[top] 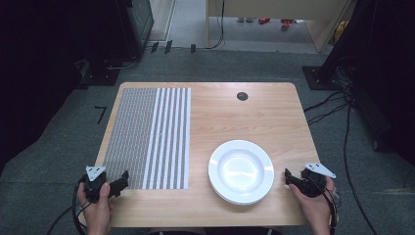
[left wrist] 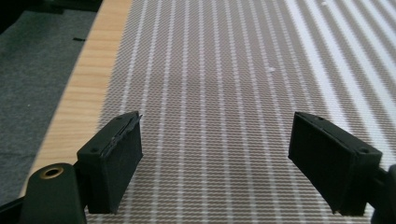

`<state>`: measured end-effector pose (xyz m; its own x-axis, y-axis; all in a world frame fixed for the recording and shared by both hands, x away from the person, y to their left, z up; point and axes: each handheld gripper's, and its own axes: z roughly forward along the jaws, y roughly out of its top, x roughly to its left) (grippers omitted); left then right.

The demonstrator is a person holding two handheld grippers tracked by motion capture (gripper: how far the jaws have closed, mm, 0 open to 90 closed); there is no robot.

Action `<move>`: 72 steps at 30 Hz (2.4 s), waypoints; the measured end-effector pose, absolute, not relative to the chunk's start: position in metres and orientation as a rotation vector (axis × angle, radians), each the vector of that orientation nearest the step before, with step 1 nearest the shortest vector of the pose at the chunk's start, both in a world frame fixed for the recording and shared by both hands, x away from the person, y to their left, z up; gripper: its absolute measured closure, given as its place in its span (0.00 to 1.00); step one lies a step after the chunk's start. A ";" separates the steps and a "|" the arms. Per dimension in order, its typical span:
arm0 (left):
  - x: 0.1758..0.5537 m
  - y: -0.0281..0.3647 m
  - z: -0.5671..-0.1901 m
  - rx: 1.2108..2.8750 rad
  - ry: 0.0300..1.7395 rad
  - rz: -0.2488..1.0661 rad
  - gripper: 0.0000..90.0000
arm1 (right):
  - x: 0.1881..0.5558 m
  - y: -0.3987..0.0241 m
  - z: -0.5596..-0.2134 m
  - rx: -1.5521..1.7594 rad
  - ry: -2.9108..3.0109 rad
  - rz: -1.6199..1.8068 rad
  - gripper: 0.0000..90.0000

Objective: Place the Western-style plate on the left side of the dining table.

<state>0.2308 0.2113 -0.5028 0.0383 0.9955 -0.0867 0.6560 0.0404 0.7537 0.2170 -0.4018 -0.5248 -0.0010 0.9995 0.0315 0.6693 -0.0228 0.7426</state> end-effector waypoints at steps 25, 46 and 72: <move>0.261 0.125 -0.458 1.697 1.436 0.545 0.20 | 0.230 -0.396 -0.525 1.759 1.708 0.790 0.22; 0.278 0.059 -0.453 1.700 1.329 0.416 0.20 | 0.229 -0.397 -0.525 1.762 1.733 0.830 0.16; 0.262 0.020 -0.467 1.779 1.243 0.308 0.20 | 0.207 -0.355 -0.485 1.728 1.550 0.985 0.22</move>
<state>0.2617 0.0195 -0.4674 0.4601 0.8423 -0.2809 0.6139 -0.0732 0.7859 0.2066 -0.3553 -0.4848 0.0380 0.9910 0.1285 0.5369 -0.1287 0.8338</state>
